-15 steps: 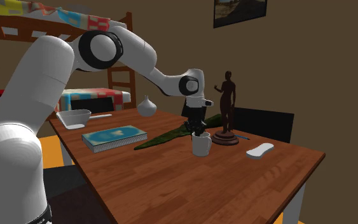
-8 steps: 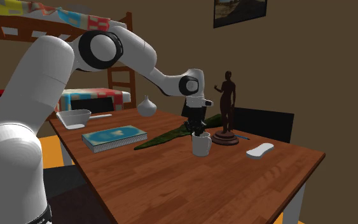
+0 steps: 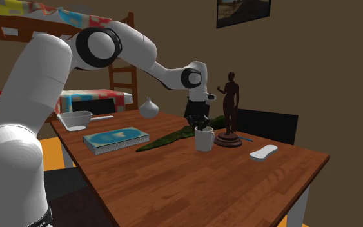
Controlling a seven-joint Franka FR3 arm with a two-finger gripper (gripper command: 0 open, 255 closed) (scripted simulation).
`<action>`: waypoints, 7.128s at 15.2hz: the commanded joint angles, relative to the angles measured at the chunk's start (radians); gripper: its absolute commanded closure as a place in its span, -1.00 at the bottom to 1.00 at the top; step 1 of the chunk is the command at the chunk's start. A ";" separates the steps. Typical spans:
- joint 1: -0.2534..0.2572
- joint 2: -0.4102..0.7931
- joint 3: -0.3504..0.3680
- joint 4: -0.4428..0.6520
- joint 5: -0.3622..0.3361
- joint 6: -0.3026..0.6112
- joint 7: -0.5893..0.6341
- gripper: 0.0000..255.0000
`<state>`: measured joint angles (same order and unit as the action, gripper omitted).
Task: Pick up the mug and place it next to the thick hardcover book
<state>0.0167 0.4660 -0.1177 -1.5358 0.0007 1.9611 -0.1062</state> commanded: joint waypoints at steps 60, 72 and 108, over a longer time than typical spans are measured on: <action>0.328 -0.954 0.336 -0.777 0.082 -0.189 0.606 1.00; 0.331 -0.925 0.350 -0.916 0.089 -0.021 0.609 1.00; 0.331 -0.871 0.365 -0.988 0.089 0.105 0.617 -1.00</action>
<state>0.3497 -0.3917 0.2538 -2.5430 0.0909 2.1002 0.5176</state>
